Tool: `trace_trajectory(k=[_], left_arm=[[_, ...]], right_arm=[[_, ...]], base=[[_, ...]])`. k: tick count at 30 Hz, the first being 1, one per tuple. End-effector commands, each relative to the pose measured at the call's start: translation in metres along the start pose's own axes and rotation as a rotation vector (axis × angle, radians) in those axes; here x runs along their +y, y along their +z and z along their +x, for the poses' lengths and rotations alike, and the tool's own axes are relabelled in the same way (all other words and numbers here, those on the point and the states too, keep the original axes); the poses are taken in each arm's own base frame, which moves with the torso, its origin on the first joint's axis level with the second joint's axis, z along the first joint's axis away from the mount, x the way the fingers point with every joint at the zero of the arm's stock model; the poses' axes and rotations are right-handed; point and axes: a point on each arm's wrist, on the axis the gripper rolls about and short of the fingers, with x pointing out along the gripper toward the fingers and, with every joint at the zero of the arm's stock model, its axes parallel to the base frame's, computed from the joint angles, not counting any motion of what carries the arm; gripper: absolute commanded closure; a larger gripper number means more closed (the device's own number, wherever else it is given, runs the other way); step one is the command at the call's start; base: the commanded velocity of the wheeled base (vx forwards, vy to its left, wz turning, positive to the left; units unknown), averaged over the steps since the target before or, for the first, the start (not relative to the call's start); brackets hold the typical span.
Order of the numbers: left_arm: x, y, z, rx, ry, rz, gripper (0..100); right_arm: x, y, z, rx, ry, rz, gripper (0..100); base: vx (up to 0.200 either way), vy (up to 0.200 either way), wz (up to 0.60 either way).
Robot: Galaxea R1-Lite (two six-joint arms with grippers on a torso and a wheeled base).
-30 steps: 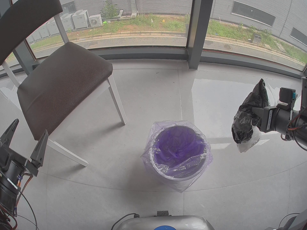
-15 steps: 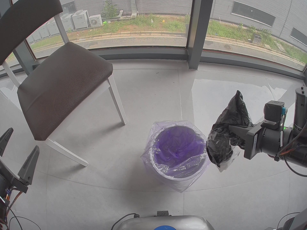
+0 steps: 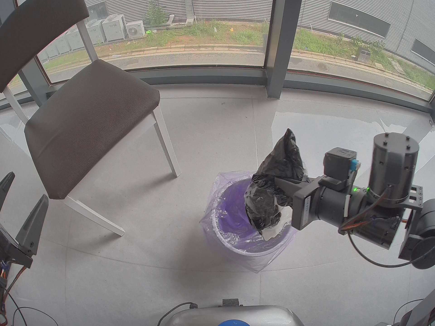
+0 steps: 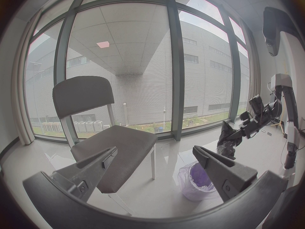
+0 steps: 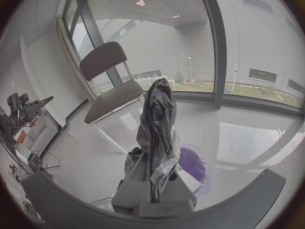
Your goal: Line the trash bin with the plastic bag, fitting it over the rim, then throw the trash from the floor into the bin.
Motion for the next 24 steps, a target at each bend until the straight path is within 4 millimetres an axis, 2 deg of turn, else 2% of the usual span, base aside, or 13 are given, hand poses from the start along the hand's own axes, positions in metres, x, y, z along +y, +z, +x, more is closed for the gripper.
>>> trace_trajectory(k=[1, 7, 11, 15, 24], left_arm=[[-0.002, -0.001, 0.0, -0.001, -0.033, -0.027, 0], [-0.002, 0.002, 0.0, -0.013, -0.034, -0.028, 0], [-0.002, 0.0, -0.001, -0.006, -0.035, -0.028, 0], [-0.002, 0.0, -0.001, -0.009, -0.036, -0.025, 0], [-0.002, -0.001, -0.001, -0.011, -0.036, -0.028, 0]], right_arm=[[0.008, -0.024, 0.042, 0.054, 0.002, -0.003, 100], [0.009, -0.029, 0.07, 0.034, -0.007, 0.003, 100], [0.004, -0.039, 0.081, 0.056, -0.026, 0.017, 100], [-0.008, -0.054, 0.104, 0.036, -0.052, 0.039, 100], [-0.02, -0.075, 0.126, 0.021, -0.057, 0.07, 100]], base=[[0.0, 0.0, 0.0], [0.0, 0.0, 0.0], [0.0, 0.0, 0.0], [0.0, 0.0, 0.0], [0.0, 0.0, 0.0]])
